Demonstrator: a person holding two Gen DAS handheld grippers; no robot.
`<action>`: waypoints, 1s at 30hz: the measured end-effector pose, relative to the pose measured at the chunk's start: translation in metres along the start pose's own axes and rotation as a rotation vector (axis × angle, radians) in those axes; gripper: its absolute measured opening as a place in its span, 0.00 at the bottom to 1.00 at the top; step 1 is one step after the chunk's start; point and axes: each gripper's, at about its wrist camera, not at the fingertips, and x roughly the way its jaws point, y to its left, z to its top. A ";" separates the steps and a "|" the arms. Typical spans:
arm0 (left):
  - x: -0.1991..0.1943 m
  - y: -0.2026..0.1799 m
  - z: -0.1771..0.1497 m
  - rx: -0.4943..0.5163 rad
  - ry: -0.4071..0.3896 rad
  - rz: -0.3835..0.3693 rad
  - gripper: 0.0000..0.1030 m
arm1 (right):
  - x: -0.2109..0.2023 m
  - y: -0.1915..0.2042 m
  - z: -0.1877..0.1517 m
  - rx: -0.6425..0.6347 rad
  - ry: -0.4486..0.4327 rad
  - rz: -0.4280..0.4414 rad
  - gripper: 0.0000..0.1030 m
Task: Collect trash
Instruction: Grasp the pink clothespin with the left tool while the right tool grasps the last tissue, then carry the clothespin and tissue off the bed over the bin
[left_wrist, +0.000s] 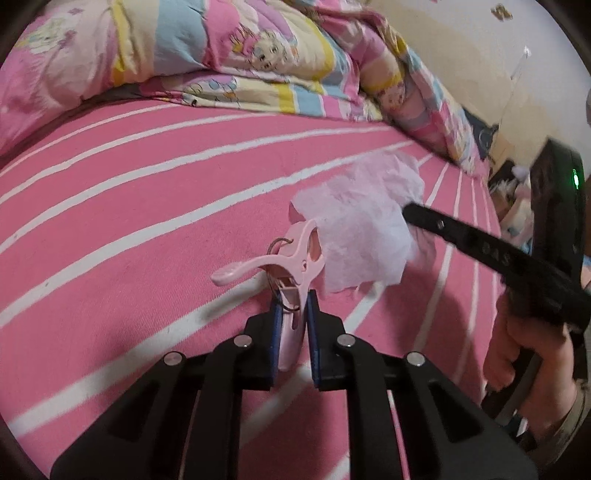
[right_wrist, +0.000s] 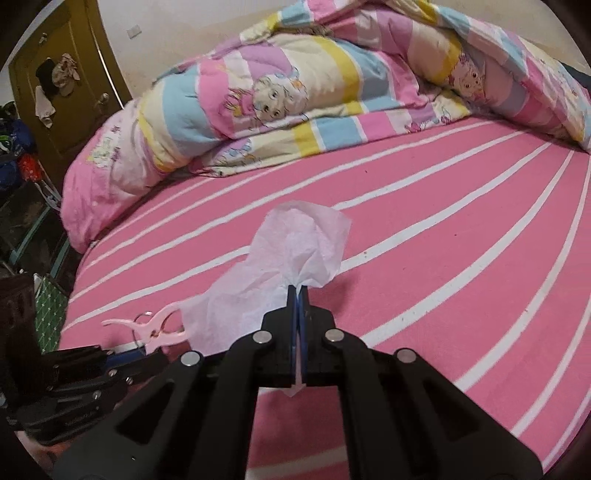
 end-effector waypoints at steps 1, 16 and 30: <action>-0.006 -0.001 -0.001 -0.013 -0.014 -0.004 0.12 | -0.009 0.002 -0.002 0.001 -0.008 0.006 0.02; -0.120 -0.077 -0.084 -0.188 -0.183 -0.098 0.12 | -0.174 0.018 -0.066 -0.039 -0.195 0.100 0.02; -0.159 -0.215 -0.132 -0.181 -0.170 -0.281 0.12 | -0.326 -0.057 -0.145 0.160 -0.249 0.025 0.02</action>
